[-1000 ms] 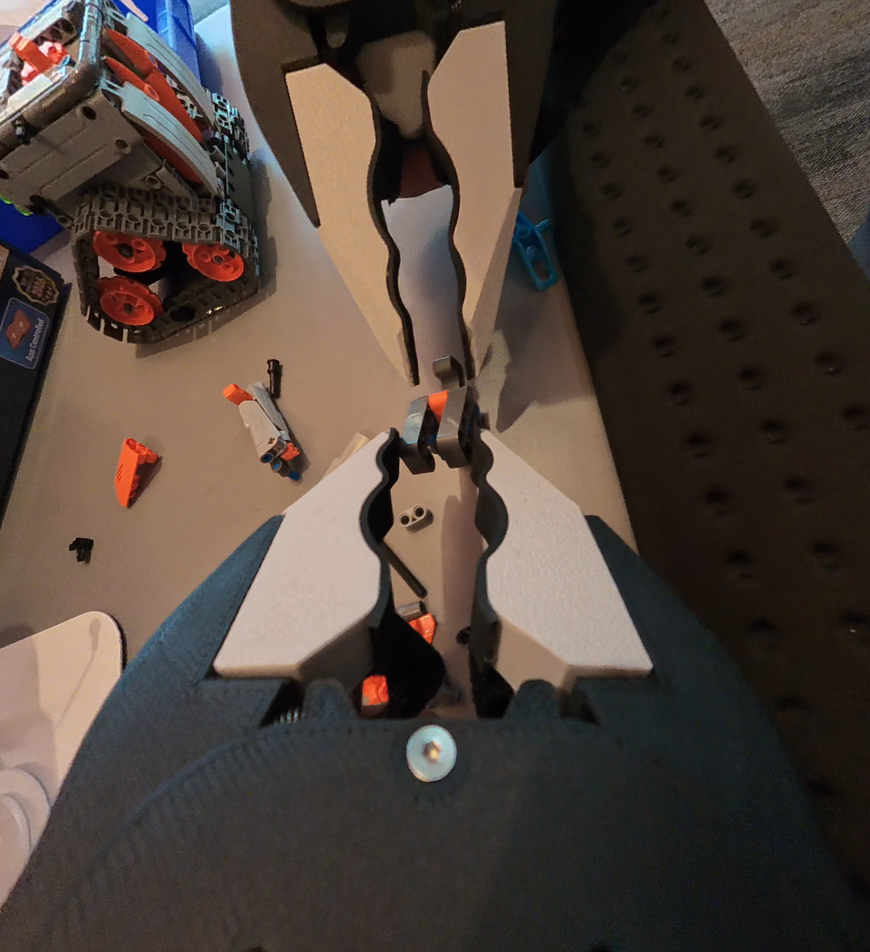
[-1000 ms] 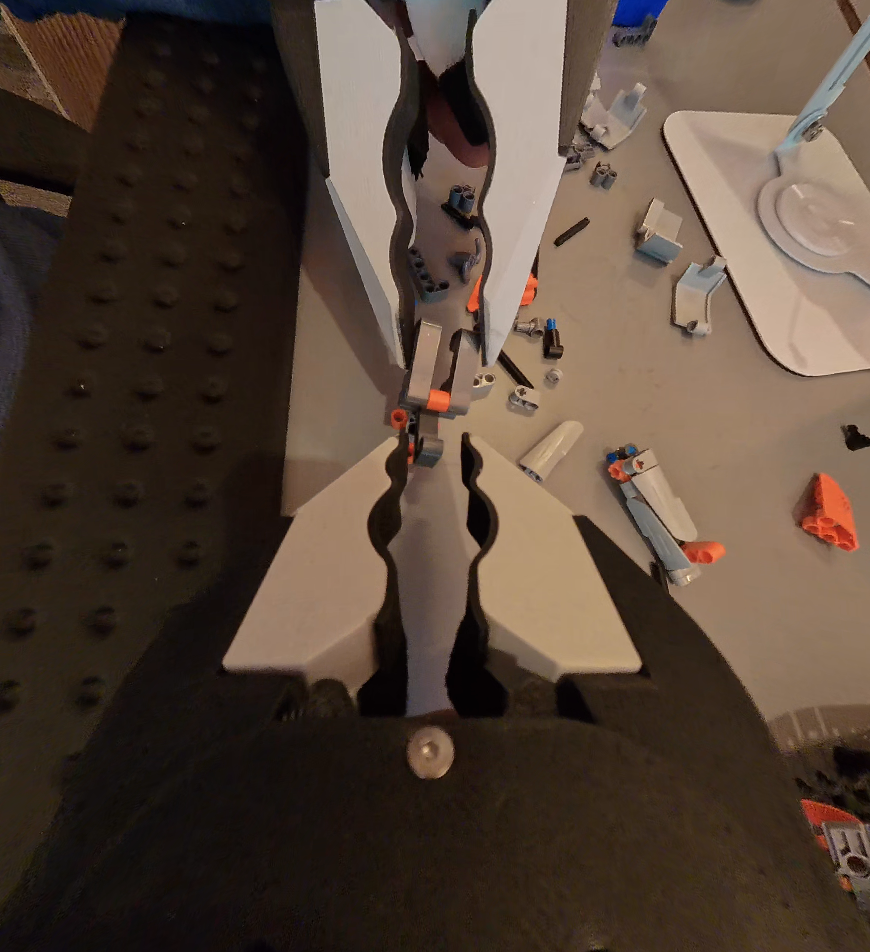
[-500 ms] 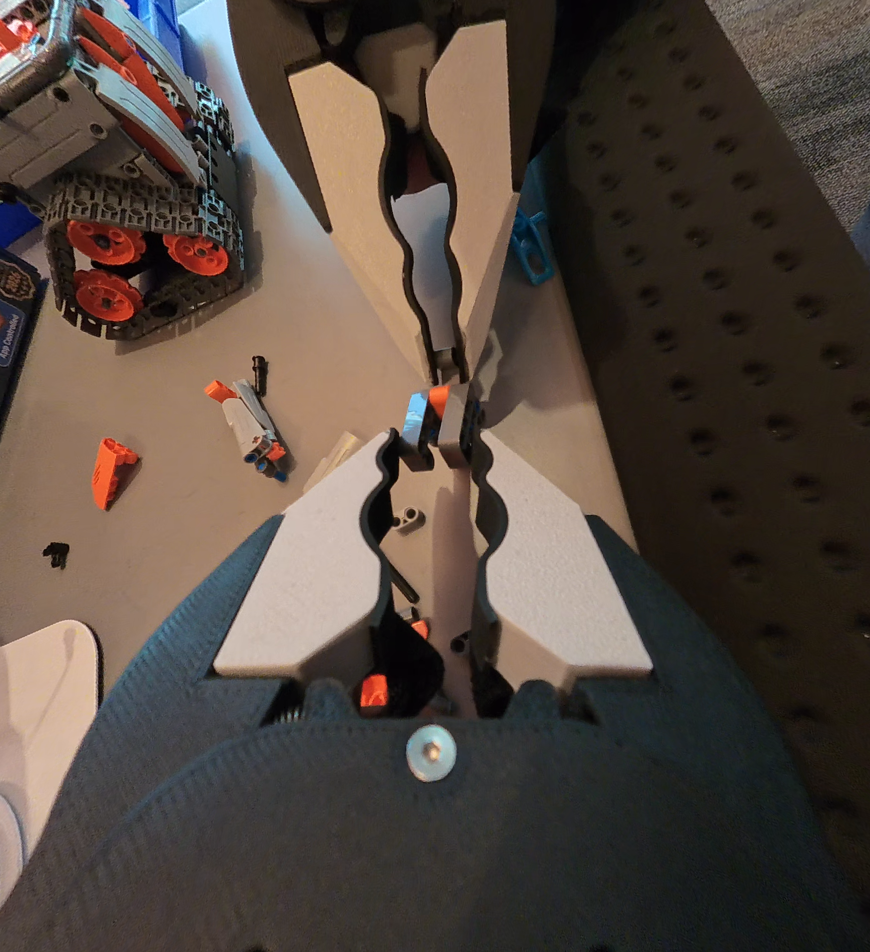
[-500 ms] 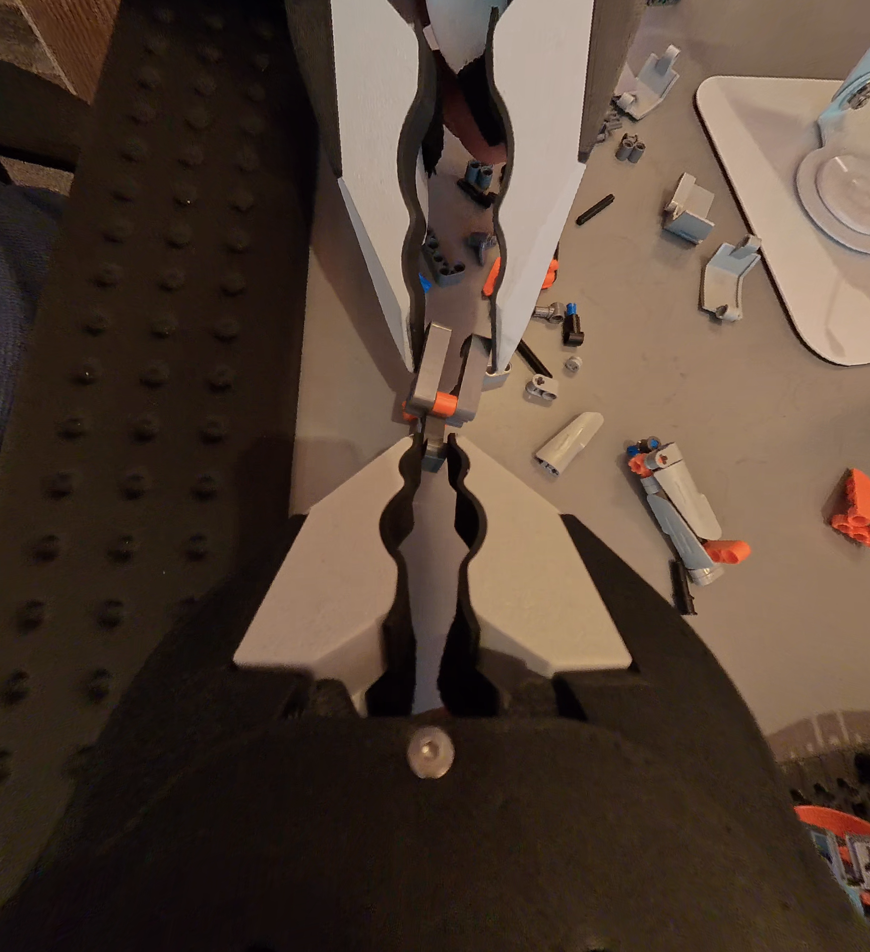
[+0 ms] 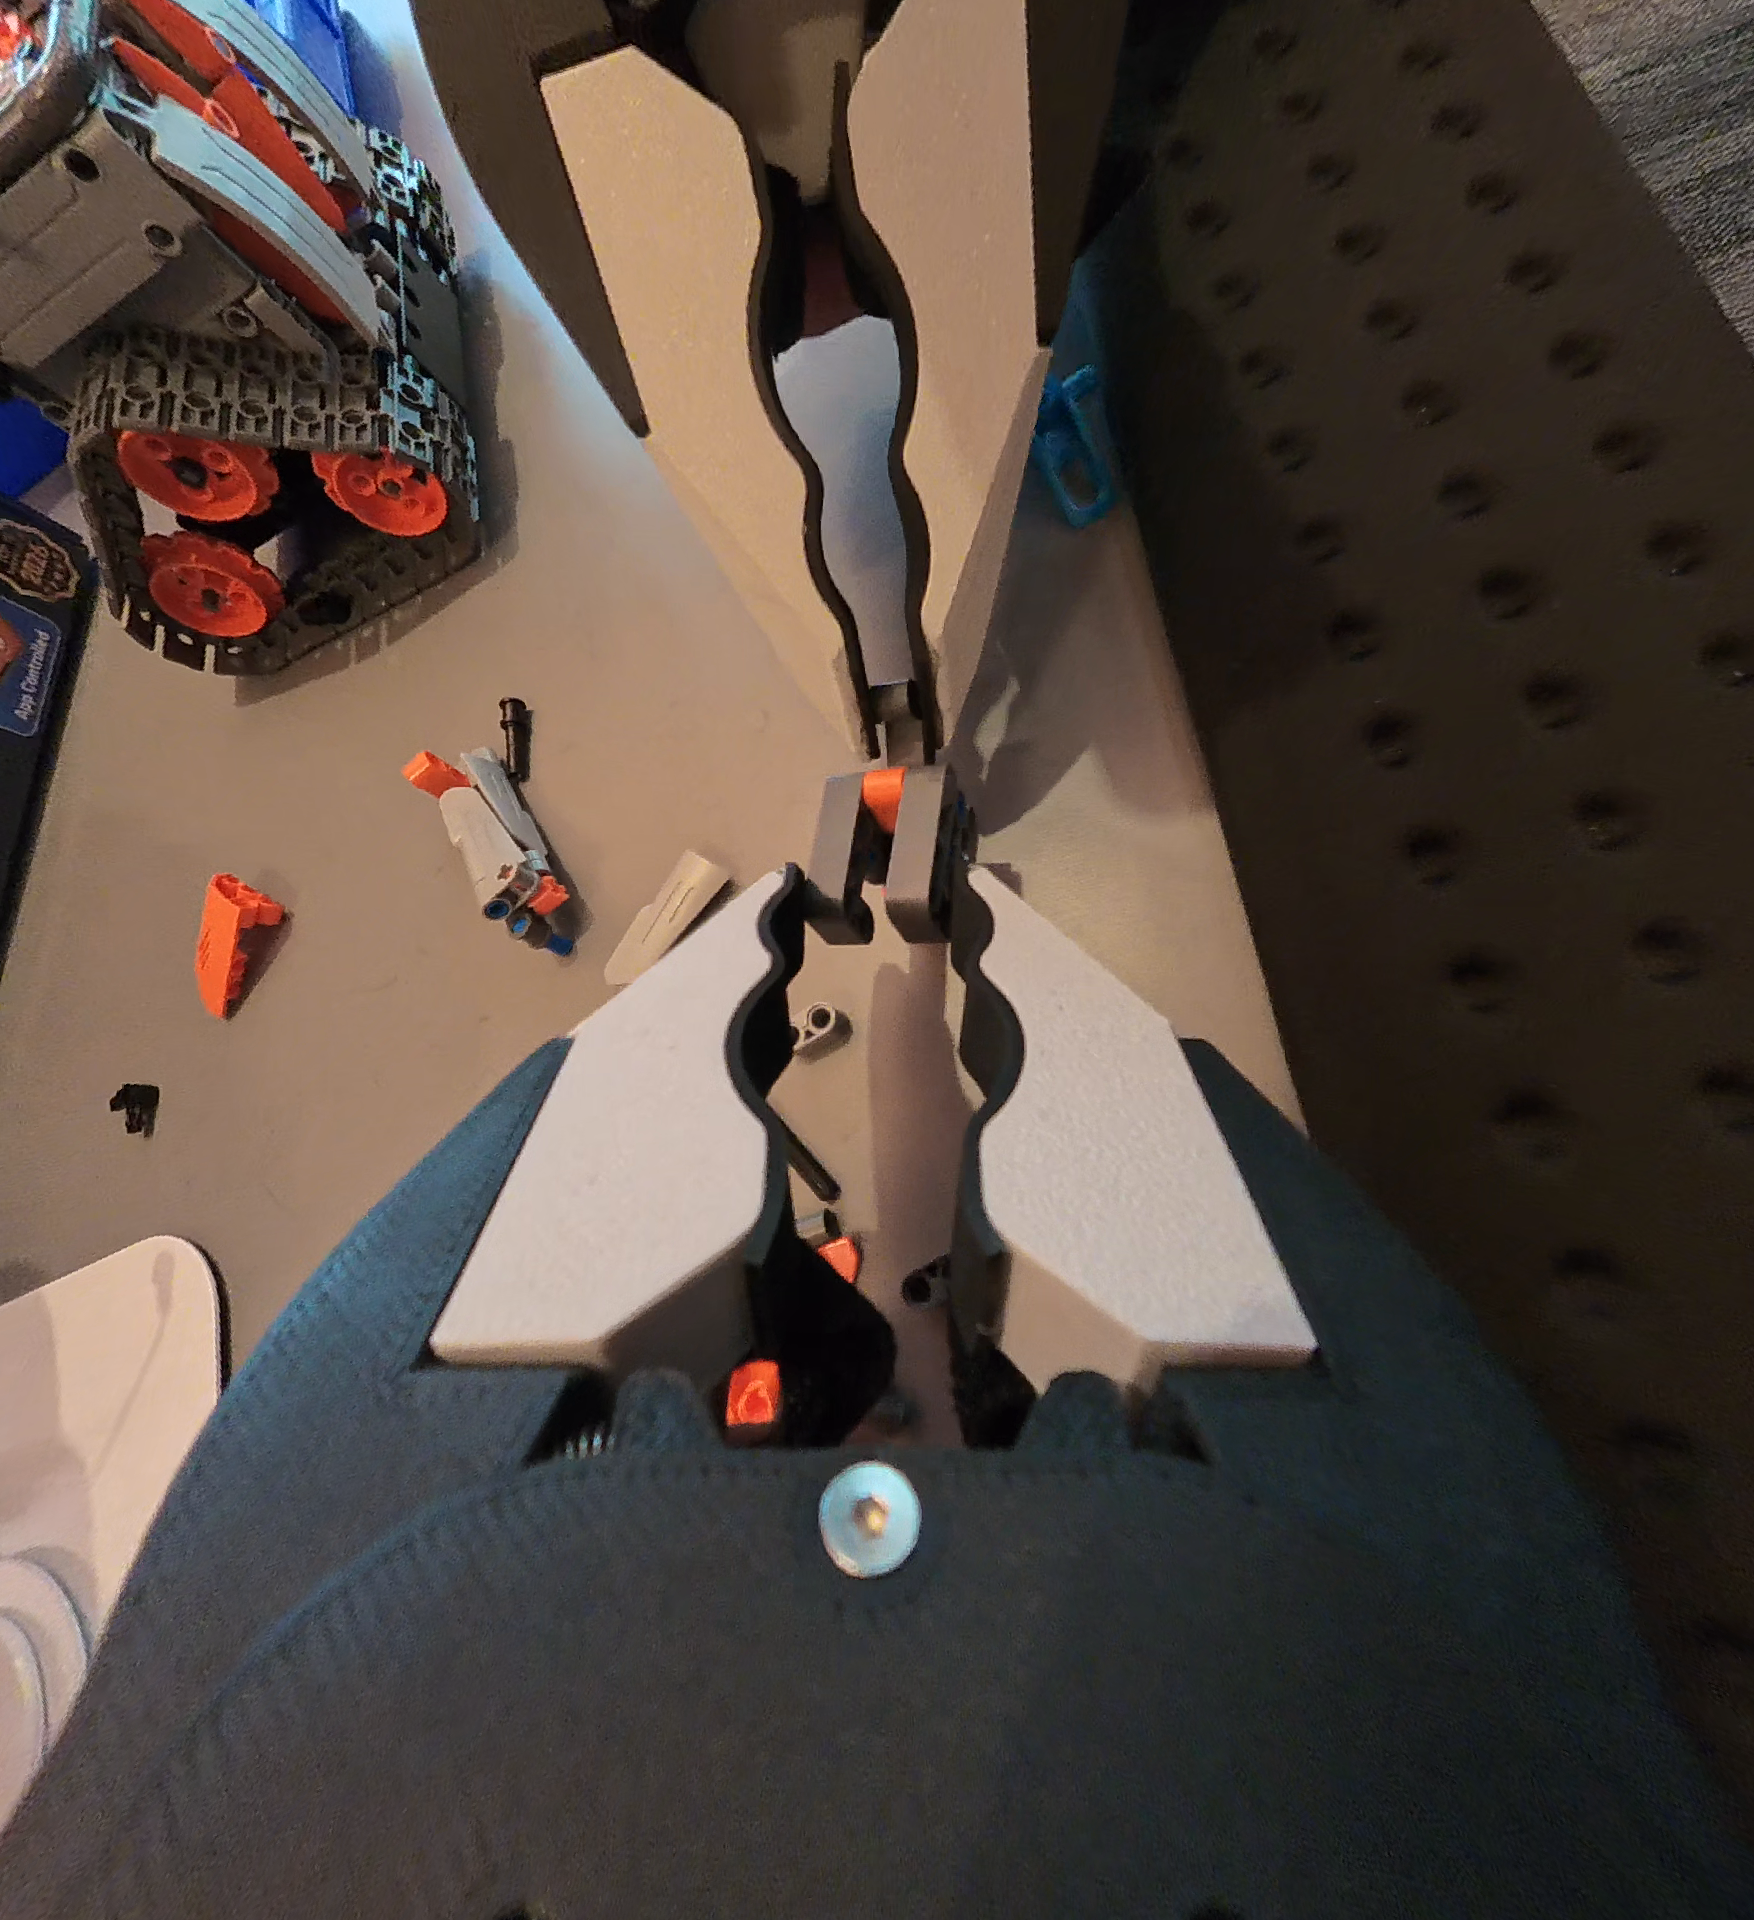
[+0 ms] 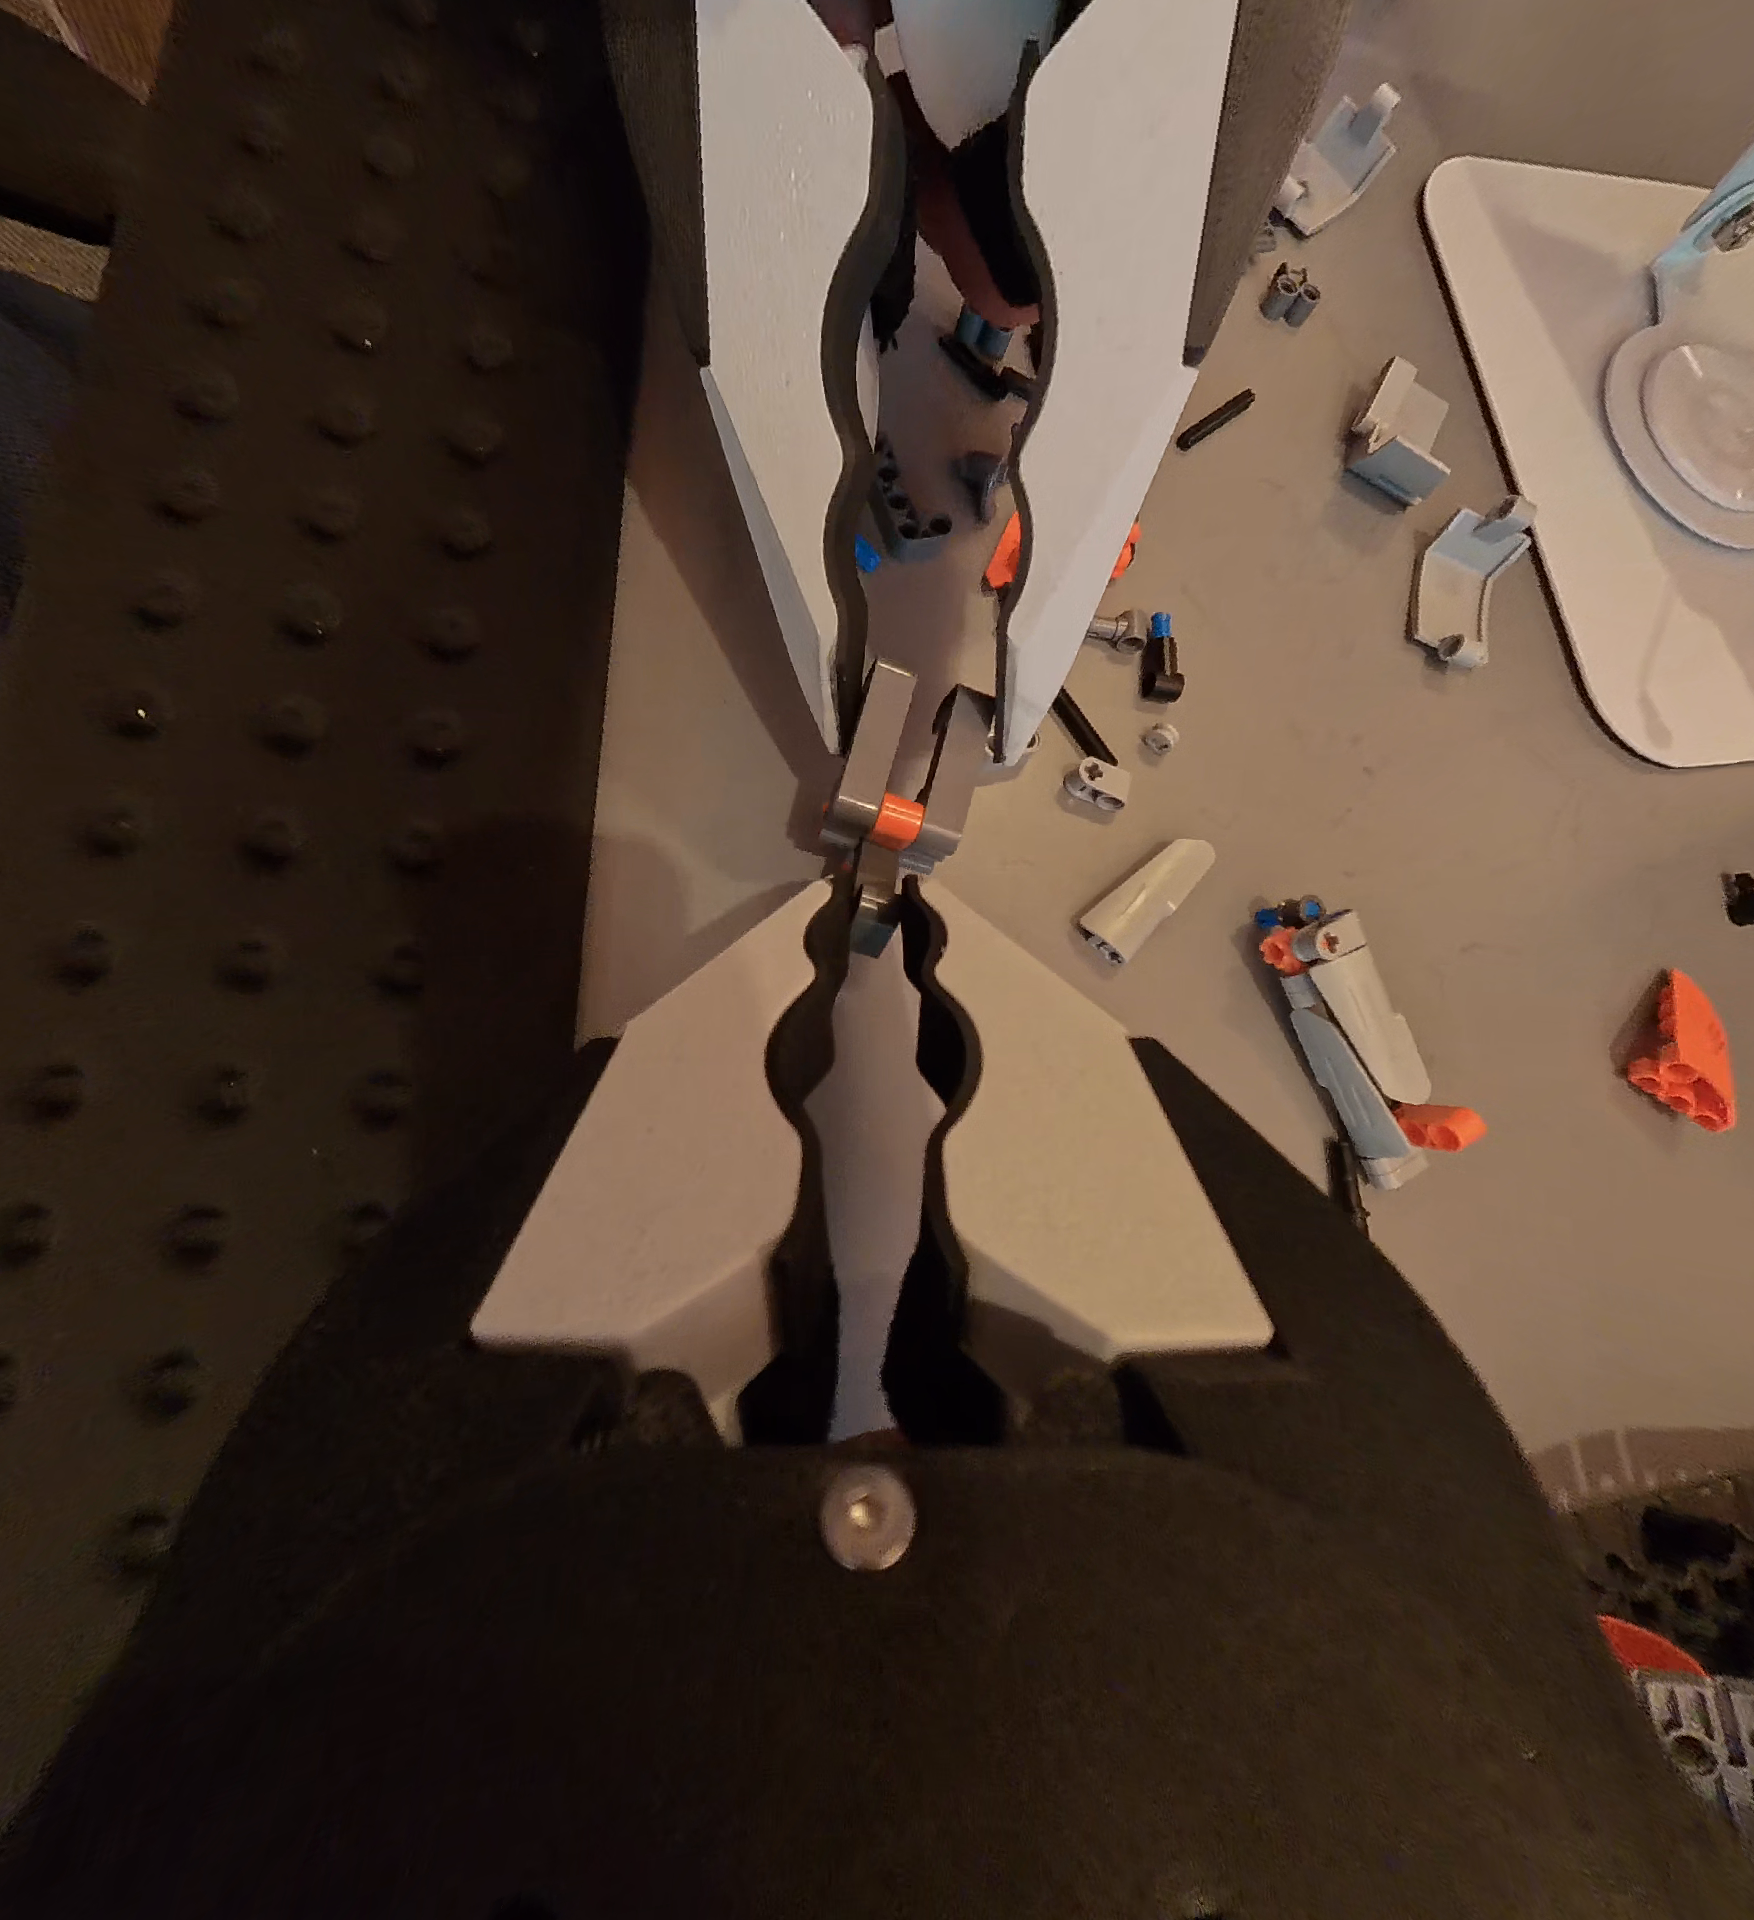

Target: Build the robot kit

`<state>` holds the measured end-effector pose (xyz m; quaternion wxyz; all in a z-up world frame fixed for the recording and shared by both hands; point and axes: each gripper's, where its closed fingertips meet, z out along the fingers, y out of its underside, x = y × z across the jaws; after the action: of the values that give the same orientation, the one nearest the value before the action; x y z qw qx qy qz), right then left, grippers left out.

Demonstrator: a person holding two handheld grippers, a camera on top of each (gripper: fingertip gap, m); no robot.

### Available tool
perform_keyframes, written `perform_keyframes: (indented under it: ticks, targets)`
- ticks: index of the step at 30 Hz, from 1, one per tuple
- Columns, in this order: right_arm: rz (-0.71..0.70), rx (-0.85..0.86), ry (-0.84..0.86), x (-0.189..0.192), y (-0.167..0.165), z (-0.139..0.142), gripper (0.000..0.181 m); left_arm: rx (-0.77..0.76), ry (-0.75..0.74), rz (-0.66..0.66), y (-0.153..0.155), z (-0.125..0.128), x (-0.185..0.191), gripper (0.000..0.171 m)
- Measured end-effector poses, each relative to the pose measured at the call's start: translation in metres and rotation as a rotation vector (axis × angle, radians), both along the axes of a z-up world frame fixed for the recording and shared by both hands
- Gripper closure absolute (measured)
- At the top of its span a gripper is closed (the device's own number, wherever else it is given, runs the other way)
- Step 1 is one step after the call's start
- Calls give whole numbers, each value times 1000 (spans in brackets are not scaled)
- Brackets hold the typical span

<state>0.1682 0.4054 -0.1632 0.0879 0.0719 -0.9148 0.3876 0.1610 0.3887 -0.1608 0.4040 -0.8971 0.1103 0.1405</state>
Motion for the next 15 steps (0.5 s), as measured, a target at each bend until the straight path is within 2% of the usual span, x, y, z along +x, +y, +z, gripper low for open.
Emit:
perform_keyframes:
  ticks: [15]
  targets:
    - [2, -2, 19, -2, 2, 1, 175, -30, 96, 0, 2, -1, 1, 146]
